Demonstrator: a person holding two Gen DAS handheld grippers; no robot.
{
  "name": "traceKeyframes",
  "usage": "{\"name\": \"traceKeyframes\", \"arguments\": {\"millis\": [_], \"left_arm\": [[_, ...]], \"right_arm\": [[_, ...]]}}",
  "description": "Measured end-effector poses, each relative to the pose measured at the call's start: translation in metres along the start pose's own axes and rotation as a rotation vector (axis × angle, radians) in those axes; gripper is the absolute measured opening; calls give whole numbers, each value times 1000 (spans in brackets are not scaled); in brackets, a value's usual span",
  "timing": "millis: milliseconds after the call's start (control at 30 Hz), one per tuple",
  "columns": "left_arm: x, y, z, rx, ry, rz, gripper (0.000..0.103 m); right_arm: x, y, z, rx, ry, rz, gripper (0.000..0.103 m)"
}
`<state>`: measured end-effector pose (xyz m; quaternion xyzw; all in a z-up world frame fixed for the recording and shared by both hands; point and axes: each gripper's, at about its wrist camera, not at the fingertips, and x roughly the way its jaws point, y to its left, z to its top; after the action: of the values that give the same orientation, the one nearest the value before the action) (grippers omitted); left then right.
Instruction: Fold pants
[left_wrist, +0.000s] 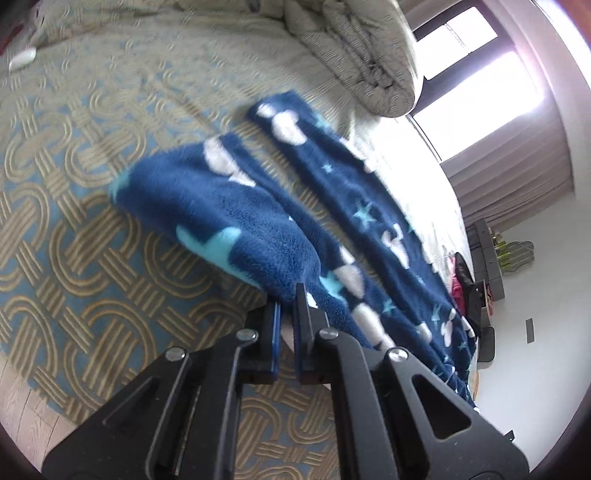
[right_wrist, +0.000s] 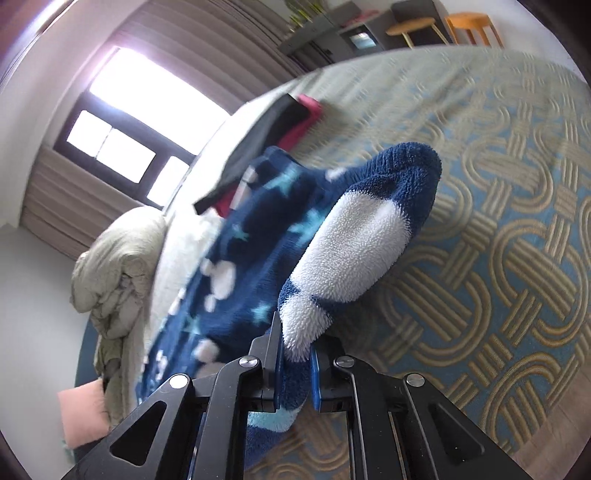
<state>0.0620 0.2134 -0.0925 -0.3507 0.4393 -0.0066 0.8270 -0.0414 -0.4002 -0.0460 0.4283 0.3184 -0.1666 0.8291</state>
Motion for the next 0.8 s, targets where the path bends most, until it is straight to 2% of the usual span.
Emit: {"name": "traceKeyframes", "arguments": {"millis": [200, 300, 600, 800], "left_arm": [[-29, -15, 2, 25, -42, -37, 6], [-44, -20, 1, 52, -65, -37, 6], [-68, -20, 2, 44, -87, -50, 7], [-86, -34, 4, 85, -119, -51, 7]], "right_arm": [[-29, 28, 5, -55, -64, 56, 9], [-36, 34, 5, -72, -78, 55, 9], [-40, 19, 0, -60, -54, 24, 9], [-51, 26, 1, -78, -88, 31, 9]]}}
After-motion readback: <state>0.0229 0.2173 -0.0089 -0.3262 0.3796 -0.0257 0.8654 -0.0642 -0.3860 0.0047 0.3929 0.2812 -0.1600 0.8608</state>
